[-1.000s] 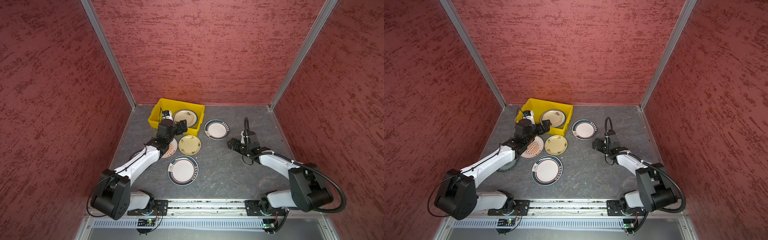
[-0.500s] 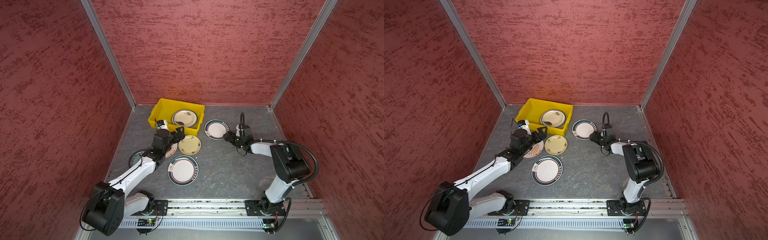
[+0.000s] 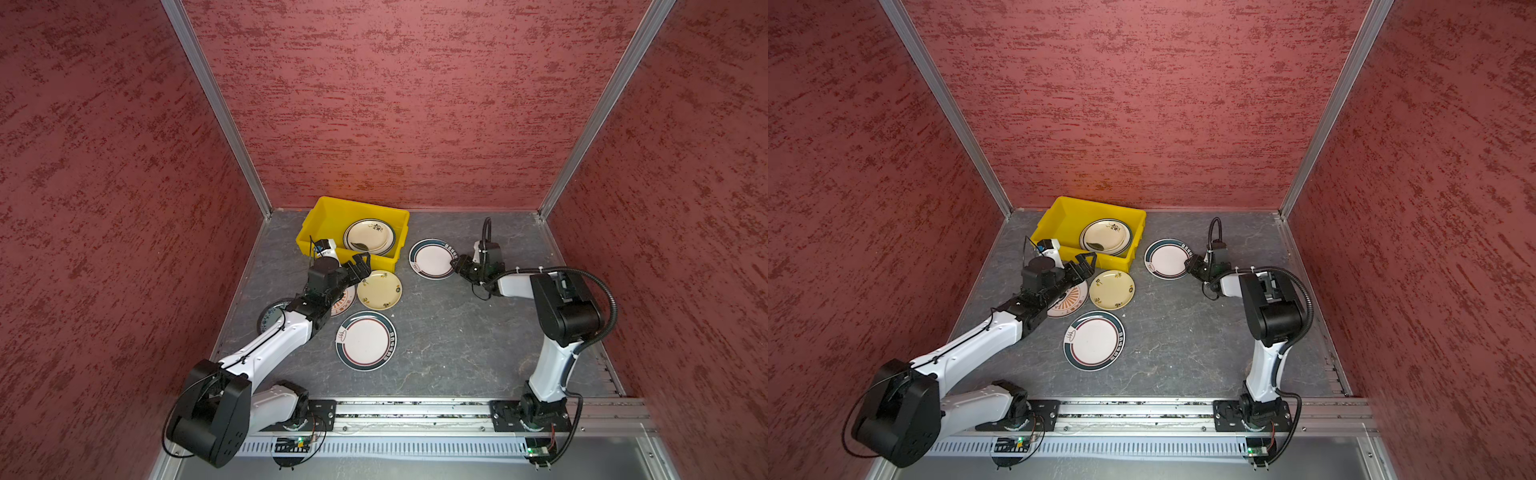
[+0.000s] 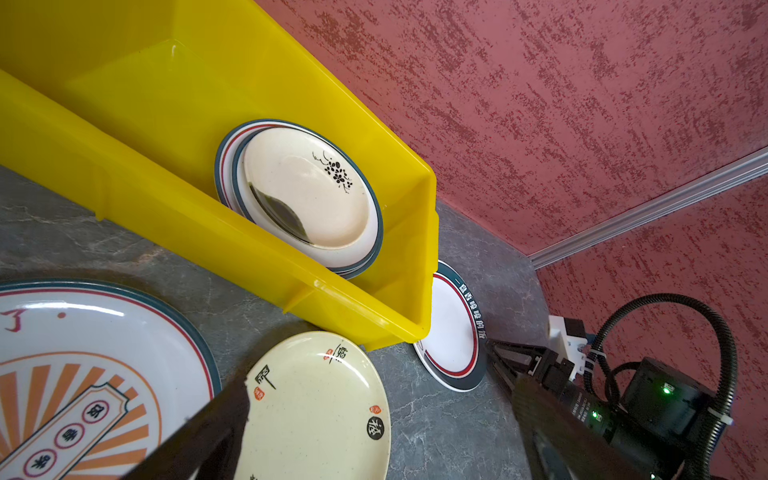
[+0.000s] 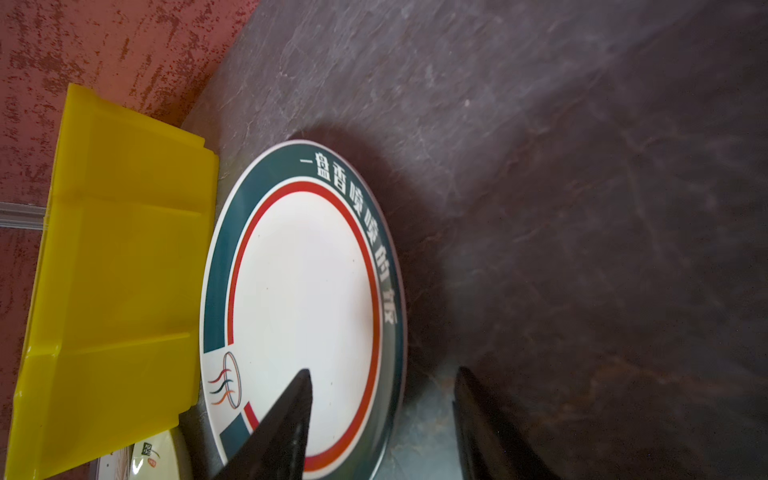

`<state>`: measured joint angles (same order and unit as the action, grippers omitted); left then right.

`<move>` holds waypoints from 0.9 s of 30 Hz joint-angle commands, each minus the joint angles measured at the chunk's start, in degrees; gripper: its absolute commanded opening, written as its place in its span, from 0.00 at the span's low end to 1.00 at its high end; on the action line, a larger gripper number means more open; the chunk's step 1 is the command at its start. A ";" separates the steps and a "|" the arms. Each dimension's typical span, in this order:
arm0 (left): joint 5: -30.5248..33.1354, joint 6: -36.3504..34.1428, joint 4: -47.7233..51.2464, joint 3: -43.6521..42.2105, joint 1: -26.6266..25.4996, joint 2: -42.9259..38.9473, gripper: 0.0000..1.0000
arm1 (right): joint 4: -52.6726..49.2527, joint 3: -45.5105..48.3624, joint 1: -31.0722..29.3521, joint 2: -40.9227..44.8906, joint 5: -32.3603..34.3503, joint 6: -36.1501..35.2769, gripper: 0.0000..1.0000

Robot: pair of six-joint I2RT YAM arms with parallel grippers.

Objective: Place the plates into the plastic bin on the countertop
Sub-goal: 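Pinch the green-rimmed text plate rim with right gripper while left arm approaches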

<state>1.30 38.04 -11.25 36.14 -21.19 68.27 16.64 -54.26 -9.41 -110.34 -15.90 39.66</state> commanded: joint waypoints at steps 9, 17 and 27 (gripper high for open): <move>-1.04 0.64 3.19 1.48 0.71 -1.30 0.99 | 2.56 -1.46 0.44 -4.24 -3.09 1.66 0.47; -1.04 1.14 3.78 0.47 0.71 -2.17 0.99 | 2.85 -1.02 0.36 -4.12 -2.62 2.13 0.22; -1.30 1.38 4.18 0.53 0.64 -3.33 0.99 | 3.13 -0.30 0.59 -2.58 -2.28 2.97 0.00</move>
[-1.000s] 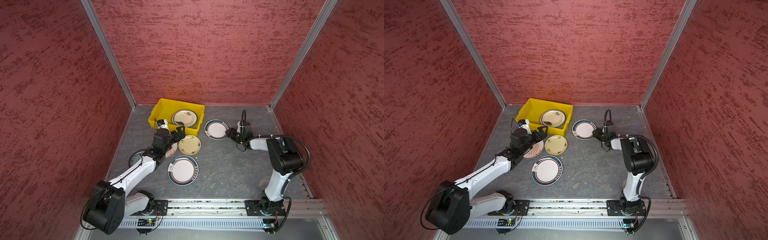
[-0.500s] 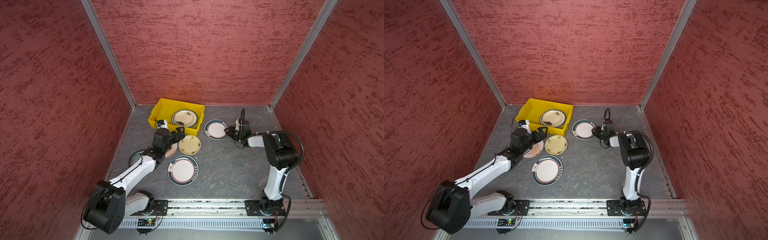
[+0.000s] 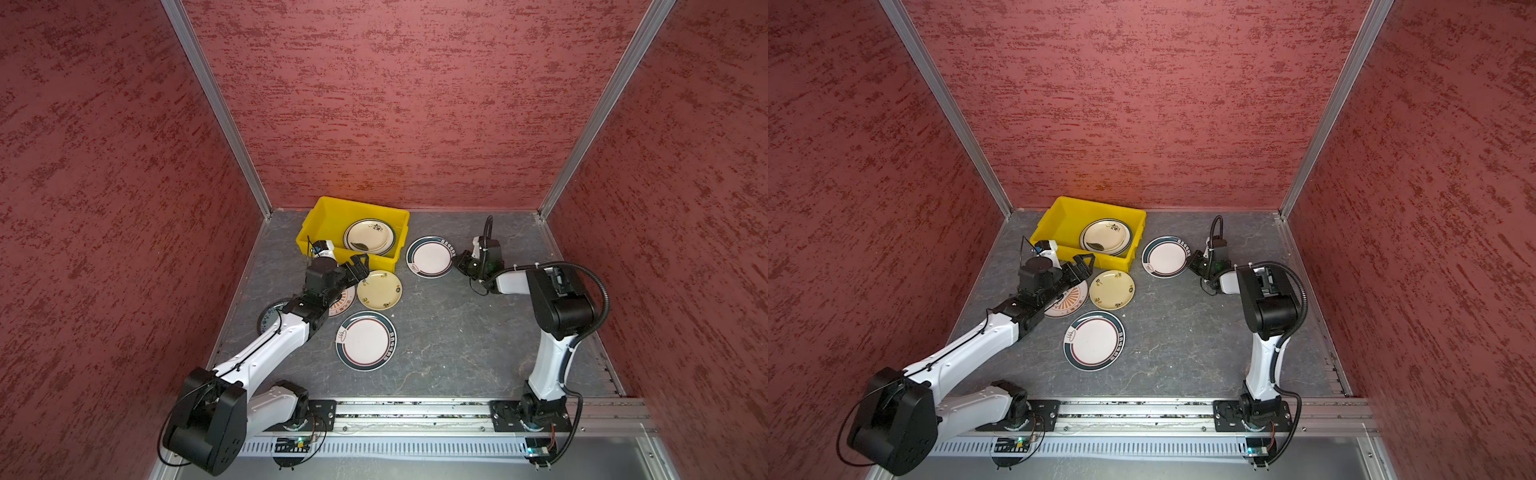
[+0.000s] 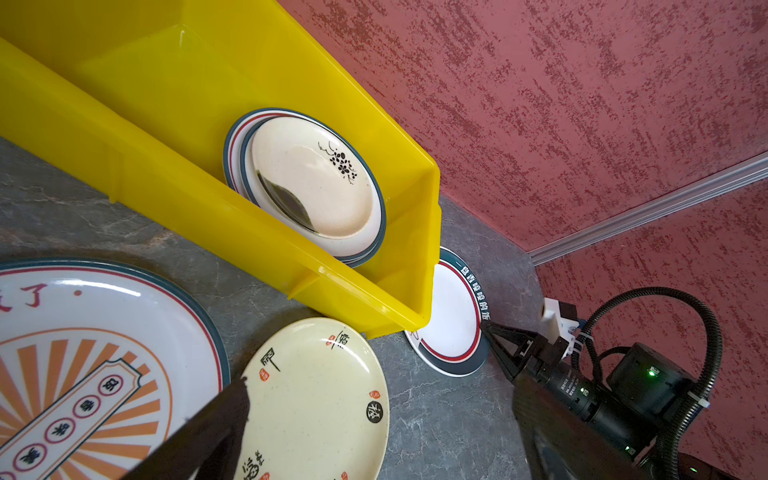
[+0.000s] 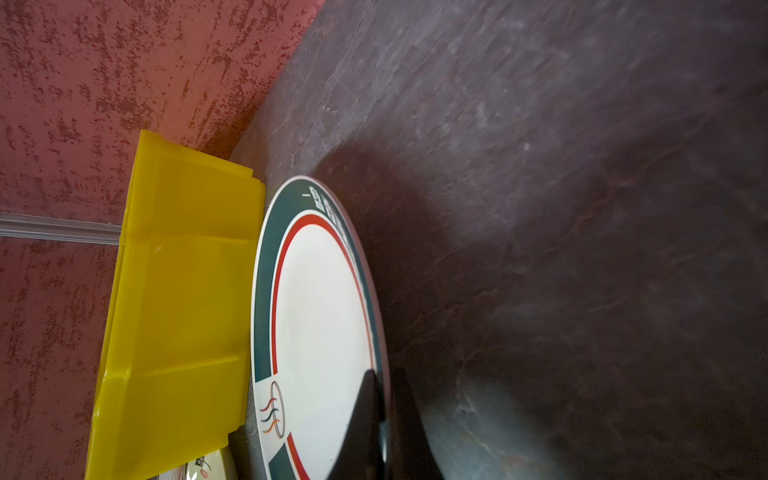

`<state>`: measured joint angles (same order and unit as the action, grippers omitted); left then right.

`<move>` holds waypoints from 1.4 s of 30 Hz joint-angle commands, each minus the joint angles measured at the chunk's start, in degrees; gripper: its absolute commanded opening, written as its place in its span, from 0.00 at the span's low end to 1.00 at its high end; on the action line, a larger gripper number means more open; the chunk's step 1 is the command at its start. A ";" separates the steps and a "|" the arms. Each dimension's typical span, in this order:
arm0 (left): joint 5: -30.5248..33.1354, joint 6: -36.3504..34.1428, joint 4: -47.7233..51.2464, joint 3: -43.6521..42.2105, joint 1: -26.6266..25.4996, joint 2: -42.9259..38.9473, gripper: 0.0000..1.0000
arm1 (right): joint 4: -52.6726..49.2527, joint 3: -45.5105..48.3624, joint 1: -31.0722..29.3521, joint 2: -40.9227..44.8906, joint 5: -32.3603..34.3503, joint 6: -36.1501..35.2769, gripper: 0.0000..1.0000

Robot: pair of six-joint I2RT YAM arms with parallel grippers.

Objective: Place the plates into the plastic bin on the countertop
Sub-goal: 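Pinch the green-rimmed text plate rim with right gripper while left arm approaches, then tilt the plate upright toward left gripper while left gripper moves to its rim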

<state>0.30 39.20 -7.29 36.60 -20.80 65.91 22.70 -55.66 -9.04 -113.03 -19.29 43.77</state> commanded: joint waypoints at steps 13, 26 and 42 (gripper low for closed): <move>-1.57 0.00 -1.04 1.27 0.06 2.35 0.99 | -4.52 6.53 2.32 9.71 3.26 -0.78 0.00; -2.99 -1.76 -4.89 3.67 -0.76 7.41 0.99 | -9.55 12.92 5.15 22.72 6.10 -2.86 0.00; -4.68 -2.07 -5.76 4.02 -2.21 9.93 0.99 | -13.66 20.91 5.26 37.95 3.48 -3.55 0.00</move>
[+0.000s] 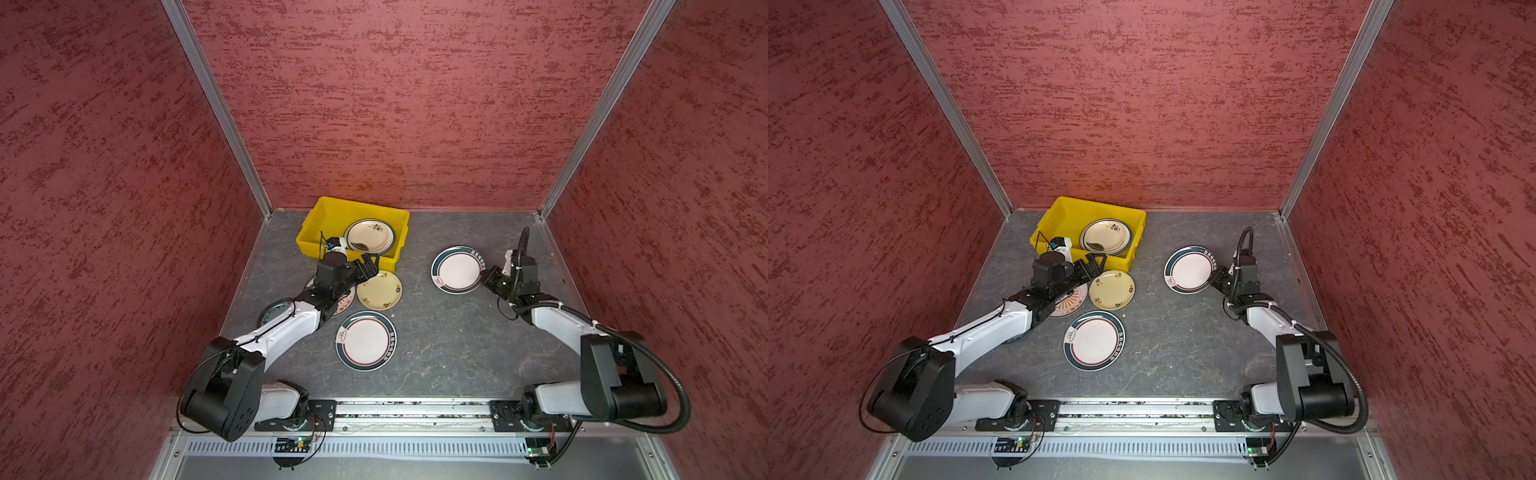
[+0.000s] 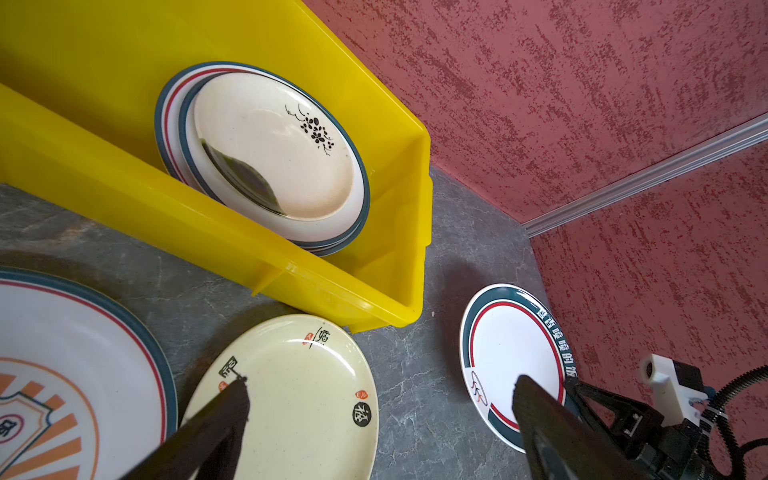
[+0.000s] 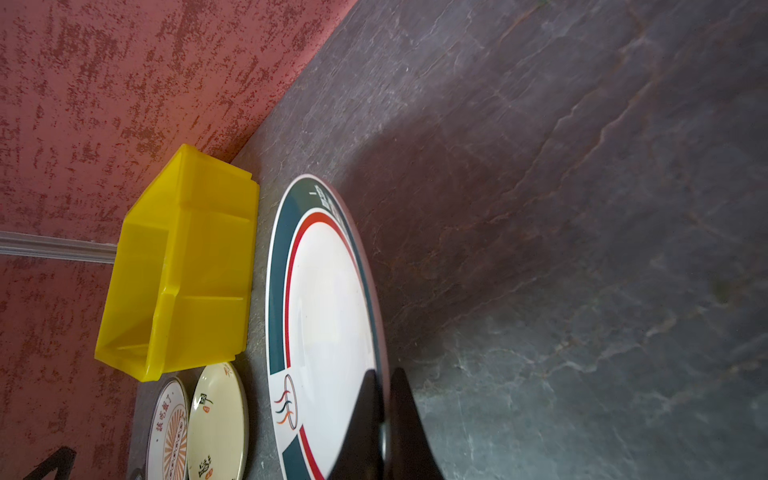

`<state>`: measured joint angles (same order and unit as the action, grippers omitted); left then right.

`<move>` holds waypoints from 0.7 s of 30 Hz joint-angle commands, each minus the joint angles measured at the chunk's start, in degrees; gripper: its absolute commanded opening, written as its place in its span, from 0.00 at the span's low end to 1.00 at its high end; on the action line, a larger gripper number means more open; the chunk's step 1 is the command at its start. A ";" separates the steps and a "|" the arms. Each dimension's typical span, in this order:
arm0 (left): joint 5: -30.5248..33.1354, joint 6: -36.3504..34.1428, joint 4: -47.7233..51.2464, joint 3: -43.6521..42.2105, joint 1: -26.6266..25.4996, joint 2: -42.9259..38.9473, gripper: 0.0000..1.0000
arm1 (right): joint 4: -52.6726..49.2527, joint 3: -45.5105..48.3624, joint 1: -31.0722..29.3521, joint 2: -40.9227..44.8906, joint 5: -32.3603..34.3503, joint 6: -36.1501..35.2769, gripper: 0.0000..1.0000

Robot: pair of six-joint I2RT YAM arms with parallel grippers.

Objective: Place the plates into the plastic bin on the countertop
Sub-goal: 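Tilt the plate upright toward left gripper while left gripper moves to its rim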

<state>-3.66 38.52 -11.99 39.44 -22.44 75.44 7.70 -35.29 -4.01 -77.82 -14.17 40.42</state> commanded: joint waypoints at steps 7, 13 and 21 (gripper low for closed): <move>-0.04 -2.05 -3.33 1.08 -2.38 0.77 0.99 | 4.45 2.94 0.23 6.54 -8.89 0.30 0.00; -0.38 -1.86 -4.38 2.30 -5.43 3.38 0.99 | 3.78 3.81 0.23 8.53 -10.44 0.00 0.00; -1.68 -1.84 -7.43 2.39 -8.12 5.63 0.99 | 8.87 5.67 0.22 8.21 -16.11 3.02 0.00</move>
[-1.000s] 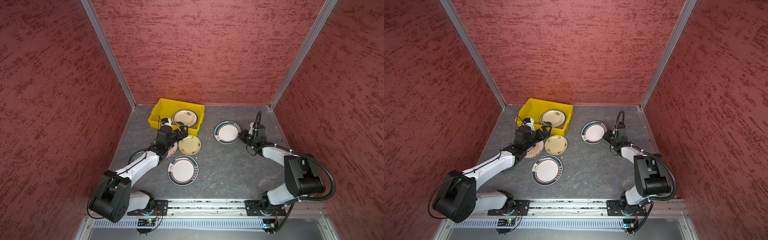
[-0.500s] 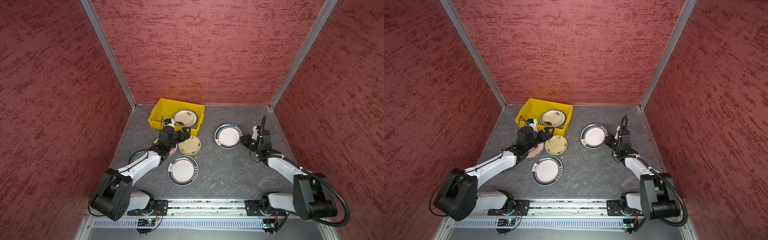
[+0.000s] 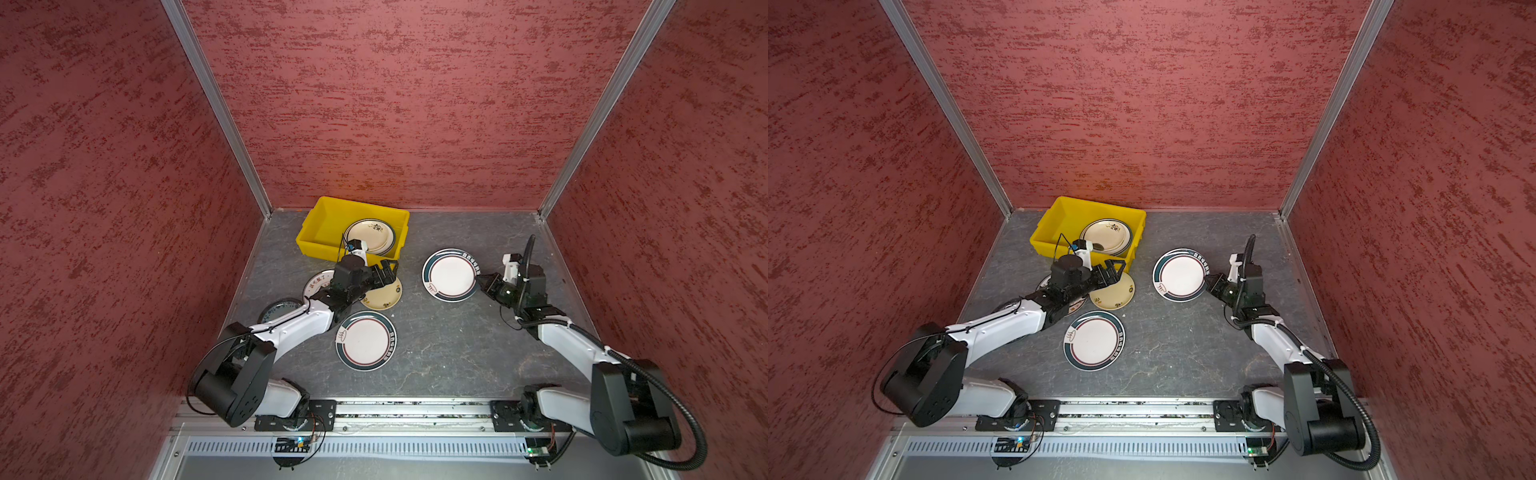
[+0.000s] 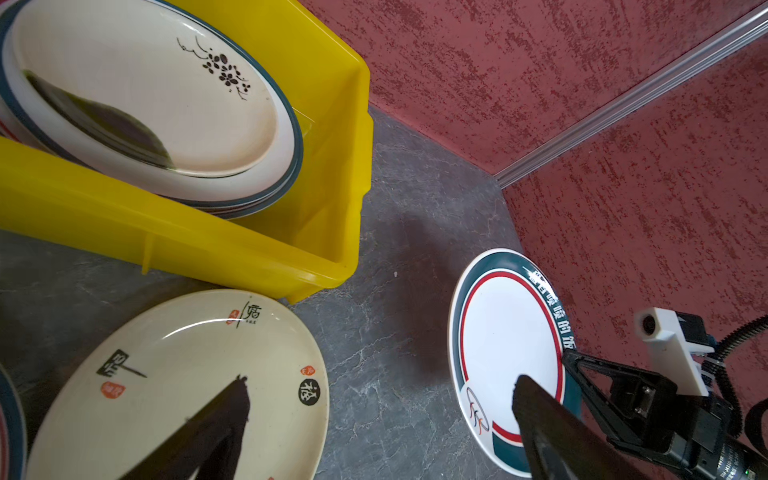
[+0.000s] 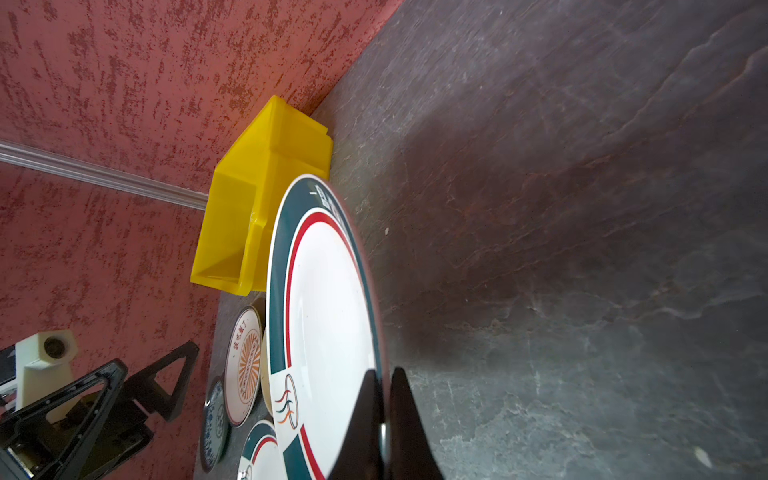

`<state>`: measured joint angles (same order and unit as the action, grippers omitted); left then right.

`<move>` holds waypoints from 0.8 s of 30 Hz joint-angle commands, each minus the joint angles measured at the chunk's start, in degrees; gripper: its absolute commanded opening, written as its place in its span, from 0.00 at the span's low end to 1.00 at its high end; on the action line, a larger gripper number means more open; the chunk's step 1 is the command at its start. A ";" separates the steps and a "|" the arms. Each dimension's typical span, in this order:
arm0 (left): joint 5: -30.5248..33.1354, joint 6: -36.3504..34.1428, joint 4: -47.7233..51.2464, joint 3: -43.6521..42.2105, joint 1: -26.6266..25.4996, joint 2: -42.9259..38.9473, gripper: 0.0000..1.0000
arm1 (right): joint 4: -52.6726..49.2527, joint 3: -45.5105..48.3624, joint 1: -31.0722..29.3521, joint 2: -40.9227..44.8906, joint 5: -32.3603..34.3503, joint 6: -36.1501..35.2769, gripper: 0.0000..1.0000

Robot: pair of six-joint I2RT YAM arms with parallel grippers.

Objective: Place the plates into the plastic bin on the countertop
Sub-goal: 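Tilt the plate upright toward left gripper while left gripper moves to its rim, then close left gripper on the upright plate rim beside the right gripper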

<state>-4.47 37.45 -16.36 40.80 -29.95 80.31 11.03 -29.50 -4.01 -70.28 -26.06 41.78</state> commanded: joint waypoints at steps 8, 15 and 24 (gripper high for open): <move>-3.44 0.66 -5.49 3.09 -2.73 4.72 0.99 | 6.67 -0.04 0.19 1.11 -5.44 2.48 0.00; -5.33 2.16 -8.24 3.61 -3.96 7.23 1.00 | 8.74 0.59 0.16 1.20 -7.16 3.86 0.00; -10.80 6.01 -16.53 5.89 -4.45 14.50 0.65 | 12.93 1.35 0.18 -0.53 -8.98 5.54 0.00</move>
<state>-12.38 41.63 -27.92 44.73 -34.11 93.03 17.63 -28.29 -4.01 -70.46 -32.36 45.54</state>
